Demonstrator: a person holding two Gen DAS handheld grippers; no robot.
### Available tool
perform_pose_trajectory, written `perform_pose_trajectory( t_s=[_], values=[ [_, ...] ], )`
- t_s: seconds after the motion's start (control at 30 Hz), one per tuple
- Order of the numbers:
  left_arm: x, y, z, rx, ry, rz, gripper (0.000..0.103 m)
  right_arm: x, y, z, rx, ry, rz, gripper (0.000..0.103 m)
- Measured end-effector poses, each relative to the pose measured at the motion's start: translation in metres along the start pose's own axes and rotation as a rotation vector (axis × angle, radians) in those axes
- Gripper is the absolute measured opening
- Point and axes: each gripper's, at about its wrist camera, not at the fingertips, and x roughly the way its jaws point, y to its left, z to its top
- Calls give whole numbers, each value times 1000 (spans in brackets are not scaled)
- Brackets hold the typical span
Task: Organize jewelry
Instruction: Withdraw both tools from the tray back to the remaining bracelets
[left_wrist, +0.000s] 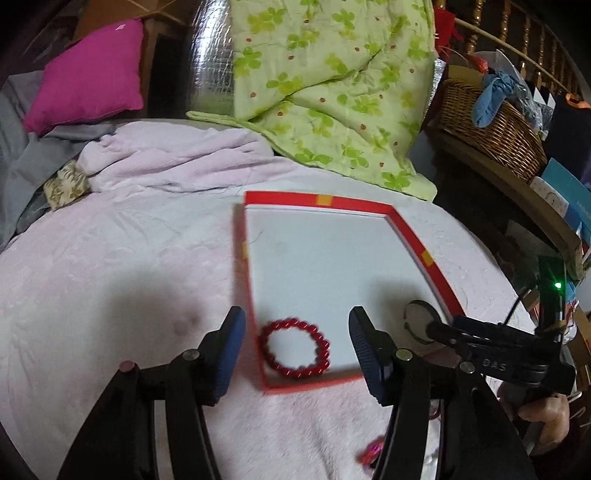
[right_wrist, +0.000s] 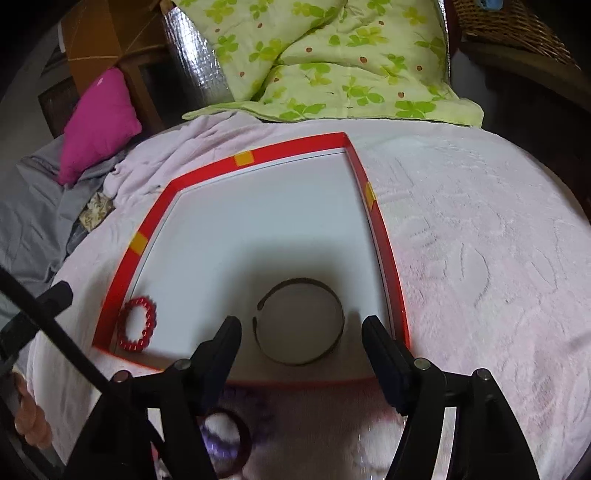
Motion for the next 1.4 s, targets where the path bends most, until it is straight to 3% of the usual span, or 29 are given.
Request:
perform_pose_trajectory(
  t_s=[0.2,0.4,0.5,0.7,0.87,1.4],
  values=[
    [-16,-4,-18,52,25,15,59,-14,2,-17,1,36,16,71],
    [-30,-26,-48,110,89,-31,59,-60,-28,-24,106,-125,51,71],
    [-38,-40,-65,161,111,-49,59,-92,-50,-34,150,-160,47,71],
    [-48,-53,-89,168,153,-70,59,-129,-81,-74,235,-128,10,54],
    [-57,-62,-102,170,159,-107,48,-131,-85,-90,220,-88,17,54],
    [-23,-59,-97,192,241,-92,48,-83,-58,-74,147,39,24,54]
  ],
)
